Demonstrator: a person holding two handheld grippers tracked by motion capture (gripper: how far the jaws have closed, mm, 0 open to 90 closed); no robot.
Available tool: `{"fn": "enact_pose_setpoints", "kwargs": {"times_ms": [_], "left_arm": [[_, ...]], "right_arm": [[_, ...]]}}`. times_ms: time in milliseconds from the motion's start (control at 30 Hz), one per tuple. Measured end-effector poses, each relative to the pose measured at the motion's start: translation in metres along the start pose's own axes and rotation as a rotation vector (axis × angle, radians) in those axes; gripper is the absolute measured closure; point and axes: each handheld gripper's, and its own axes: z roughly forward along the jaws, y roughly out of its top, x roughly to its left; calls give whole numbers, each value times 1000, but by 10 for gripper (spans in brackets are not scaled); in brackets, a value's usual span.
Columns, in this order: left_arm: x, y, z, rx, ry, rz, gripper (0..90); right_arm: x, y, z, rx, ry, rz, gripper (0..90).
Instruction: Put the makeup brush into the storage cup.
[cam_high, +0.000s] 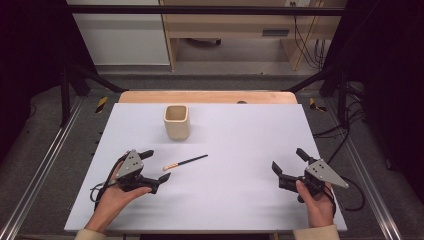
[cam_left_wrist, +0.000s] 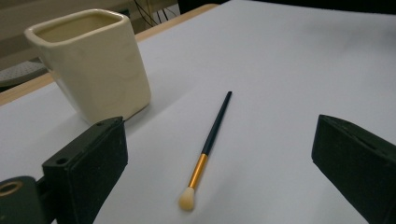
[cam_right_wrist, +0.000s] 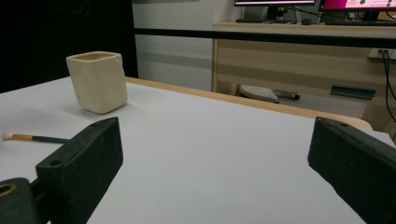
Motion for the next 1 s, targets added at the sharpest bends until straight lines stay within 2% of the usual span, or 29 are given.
{"fn": "enact_pose_setpoints", "kwargs": {"times_ms": [167, 467, 633, 1000], "left_arm": [[4, 7, 12, 53, -19, 33, 32], [13, 20, 30, 136, -34, 59, 33], [16, 26, 41, 201, -43, 85, 36], [24, 33, 55, 288, -41, 99, 41]], "right_arm": [[2, 0, 1, 6, 9, -4, 37], [2, 0, 1, 15, 9, 4, 37], [3, 0, 2, 19, 12, -6, 37], [3, 0, 2, 17, 15, -1, 37]]}}
